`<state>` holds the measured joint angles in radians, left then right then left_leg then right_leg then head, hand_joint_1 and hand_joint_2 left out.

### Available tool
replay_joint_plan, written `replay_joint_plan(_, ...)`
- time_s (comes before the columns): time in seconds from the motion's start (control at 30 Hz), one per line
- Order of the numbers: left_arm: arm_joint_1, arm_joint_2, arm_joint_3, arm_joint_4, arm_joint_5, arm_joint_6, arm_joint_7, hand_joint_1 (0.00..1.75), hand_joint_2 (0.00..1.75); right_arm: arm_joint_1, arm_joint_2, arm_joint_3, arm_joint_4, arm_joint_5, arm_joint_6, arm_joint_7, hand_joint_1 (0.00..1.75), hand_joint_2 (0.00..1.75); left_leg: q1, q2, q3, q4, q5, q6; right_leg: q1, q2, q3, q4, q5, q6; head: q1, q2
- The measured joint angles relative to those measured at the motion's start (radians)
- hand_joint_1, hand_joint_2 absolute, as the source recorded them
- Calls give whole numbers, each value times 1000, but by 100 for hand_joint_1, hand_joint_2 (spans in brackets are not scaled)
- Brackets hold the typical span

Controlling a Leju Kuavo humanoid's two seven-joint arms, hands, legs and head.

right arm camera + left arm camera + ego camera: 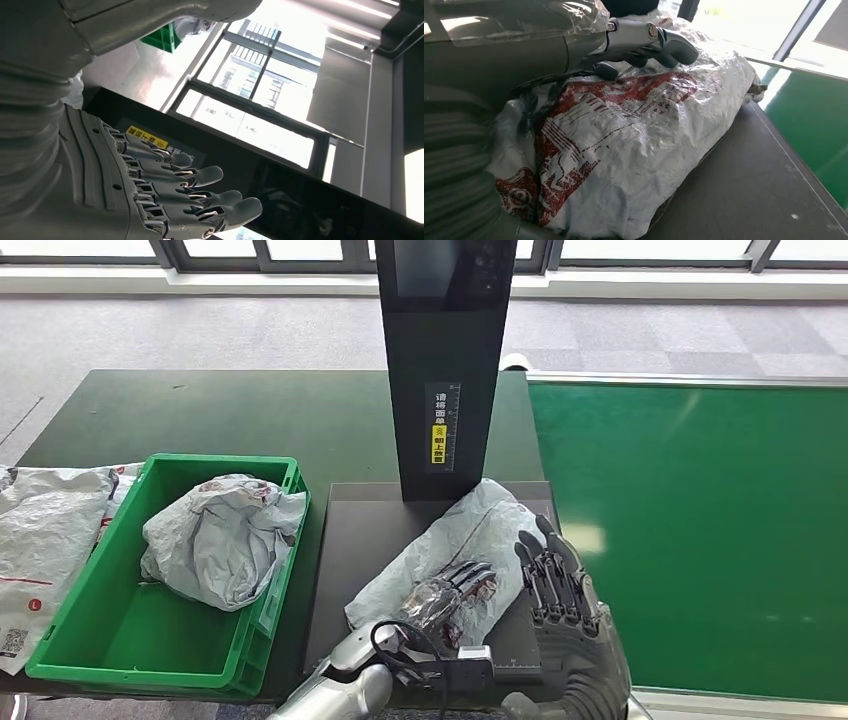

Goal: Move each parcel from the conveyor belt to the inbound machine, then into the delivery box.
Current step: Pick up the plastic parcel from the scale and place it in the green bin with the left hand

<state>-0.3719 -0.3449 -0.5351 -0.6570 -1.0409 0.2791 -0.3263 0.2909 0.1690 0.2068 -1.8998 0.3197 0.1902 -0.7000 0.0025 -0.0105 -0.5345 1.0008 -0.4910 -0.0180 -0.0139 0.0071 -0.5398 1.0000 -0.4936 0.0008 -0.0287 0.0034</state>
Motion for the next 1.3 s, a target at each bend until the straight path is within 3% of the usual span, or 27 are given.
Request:
replay_joint_plan(0.03,-4,0,-1,7,-4,12,7,175,175,-2,0,0,2,2,1,0,0,175,0,0,-1,0,0,0,0,0,1,0,0,0,0,0)
replay_joint_plan(0.33,1,4,9,-6,-46,110,64,175,175,-30,0,0,23,15,21,0,0,175,0,0,-5,0,1,1,0,0,1,0,0,0,0,0)
replay_joint_plan(0.53,15,12,44,-27,-37,173,56,175,175,-54,0,0,41,13,26,0,0,175,0,-1,1,0,2,1,0,0,-1,0,1,1,0,0)
replay_joint_plan(1.03,45,27,86,-92,-5,231,43,175,175,-56,0,0,52,13,12,0,0,175,0,-1,-1,0,2,2,0,0,-2,0,1,1,0,0)
replay_joint_plan(1.17,107,44,117,-218,55,342,-15,175,175,-29,0,0,51,11,-10,0,0,175,0,-1,-3,0,2,1,0,0,-4,0,1,1,0,0)
replay_joint_plan(1.3,221,59,175,-478,116,414,-136,175,175,2,-8,4,50,-11,-54,0,0,175,0,0,-6,0,2,1,0,0,-7,0,1,1,0,0)
